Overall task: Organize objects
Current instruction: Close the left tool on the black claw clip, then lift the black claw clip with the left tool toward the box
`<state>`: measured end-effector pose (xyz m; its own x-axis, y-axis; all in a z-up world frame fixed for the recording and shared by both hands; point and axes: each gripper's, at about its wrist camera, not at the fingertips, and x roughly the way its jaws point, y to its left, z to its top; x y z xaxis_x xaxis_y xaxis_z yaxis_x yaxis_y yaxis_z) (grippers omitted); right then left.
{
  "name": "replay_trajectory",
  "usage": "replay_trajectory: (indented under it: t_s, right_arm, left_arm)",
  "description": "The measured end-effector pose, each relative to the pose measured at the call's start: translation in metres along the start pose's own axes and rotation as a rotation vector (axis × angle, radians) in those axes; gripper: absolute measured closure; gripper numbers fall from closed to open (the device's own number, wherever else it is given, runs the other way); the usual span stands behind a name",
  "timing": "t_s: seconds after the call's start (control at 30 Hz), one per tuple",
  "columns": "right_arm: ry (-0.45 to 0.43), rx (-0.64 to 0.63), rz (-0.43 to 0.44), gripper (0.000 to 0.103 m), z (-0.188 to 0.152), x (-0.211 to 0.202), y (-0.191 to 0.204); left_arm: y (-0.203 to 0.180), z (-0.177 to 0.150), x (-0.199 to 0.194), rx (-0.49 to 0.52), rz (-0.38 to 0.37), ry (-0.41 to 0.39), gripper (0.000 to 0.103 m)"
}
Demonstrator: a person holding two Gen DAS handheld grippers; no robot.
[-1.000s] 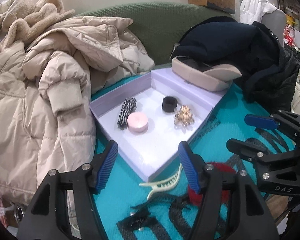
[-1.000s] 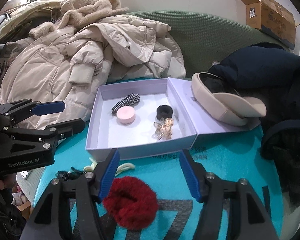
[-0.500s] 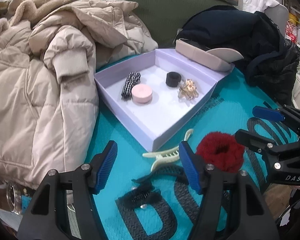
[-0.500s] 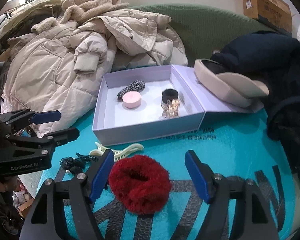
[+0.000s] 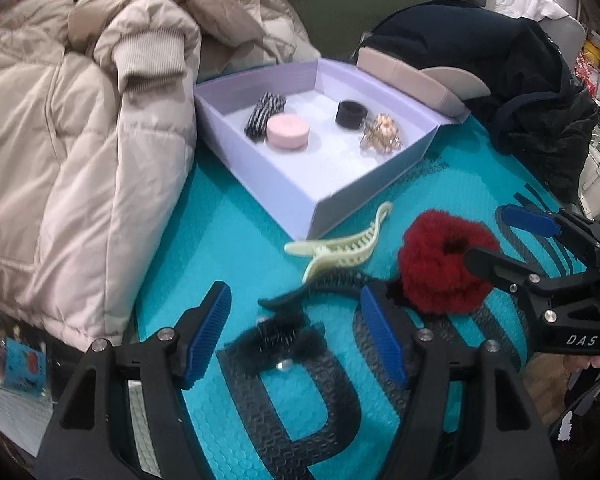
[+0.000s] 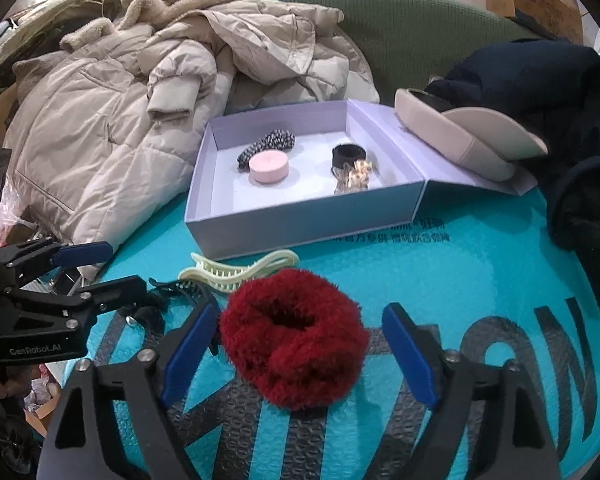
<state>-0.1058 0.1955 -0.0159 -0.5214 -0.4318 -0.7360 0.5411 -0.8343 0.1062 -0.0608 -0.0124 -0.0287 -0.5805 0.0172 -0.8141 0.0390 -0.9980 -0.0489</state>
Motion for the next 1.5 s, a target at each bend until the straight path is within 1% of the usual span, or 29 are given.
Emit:
replay_trajectory:
  t_s: [0.1,0.2,0.37,0.57,0.67,0.8,0.83,0.87,0.9,0.93,0.97,1.0,1.1,1.23,1.27,1.37,1.4,1.5]
  right_arm:
    - [0.015,-0.009,-0.003,0.016,-0.004,0.008,0.001]
    - [0.026,-0.018,-0.015,0.016,-0.008,0.017,0.003]
    - [0.053,-0.016,-0.02,0.016,-0.013,0.029,0.003]
    - [0.039,-0.018,-0.028,0.016,-0.016,0.031,0.0]
    - [0.035,-0.043,-0.066,0.016,-0.016,0.033,0.001]
    - [0.018,-0.044,-0.144,0.016,-0.011,0.033,-0.008]
    - [0.011,-0.034,-0.166,0.016,-0.009,0.032,-0.012]
    - [0.01,-0.026,-0.181,0.016,-0.008,0.031,-0.015]
    - [0.007,-0.021,-0.189,0.016,-0.007,0.03,-0.017]
    - [0.0,-0.02,-0.189,0.016,-0.007,0.027,-0.017]
    - [-0.005,-0.025,-0.182,0.016,-0.007,0.024,-0.015]
    - [-0.011,-0.032,-0.171,0.016,-0.006,0.02,-0.013]
    - [-0.052,-0.051,-0.106,0.016,-0.001,0.006,0.0]
    - [-0.086,-0.074,0.054,0.016,0.007,-0.003,0.022]
    - [-0.086,-0.09,0.073,0.016,0.007,-0.001,0.027]
    - [-0.043,-0.15,0.081,0.016,0.007,0.013,0.046]
    - [-0.02,-0.171,0.094,0.016,0.007,0.019,0.052]
    - [0.013,-0.193,0.131,0.017,0.005,0.03,0.059]
  left_arm:
    - [0.005,-0.004,0.005,-0.02,-0.008,0.012,0.037]
    - [0.008,-0.008,0.01,-0.018,-0.002,0.018,0.037]
    - [0.01,-0.013,0.022,-0.019,0.0,0.052,0.037]
    - [0.011,-0.021,0.037,-0.017,0.01,0.097,0.037]
    - [0.011,-0.024,0.044,-0.013,0.009,0.108,0.037]
    - [0.015,-0.029,0.051,-0.041,-0.027,0.097,0.037]
    - [0.014,-0.031,0.053,-0.033,-0.02,0.093,0.038]
    - [0.012,-0.031,0.053,-0.021,-0.011,0.085,0.043]
    - [0.011,-0.032,0.053,-0.005,0.0,0.074,0.053]
    - [0.01,-0.033,0.053,0.008,0.01,0.065,0.056]
    - [0.01,-0.033,0.053,0.008,0.007,0.059,0.061]
    - [0.011,-0.032,0.053,0.002,-0.003,0.06,0.063]
    - [0.014,-0.028,0.053,-0.01,-0.018,0.065,0.064]
    - [0.021,-0.025,0.05,-0.016,-0.02,0.066,0.064]
    - [0.023,-0.024,0.051,-0.022,-0.02,0.068,0.064]
    - [0.032,-0.024,0.05,-0.043,-0.028,0.077,0.064]
    - [0.034,-0.024,0.049,-0.046,-0.03,0.075,0.064]
    - [0.04,-0.024,0.047,-0.055,-0.036,0.065,0.064]
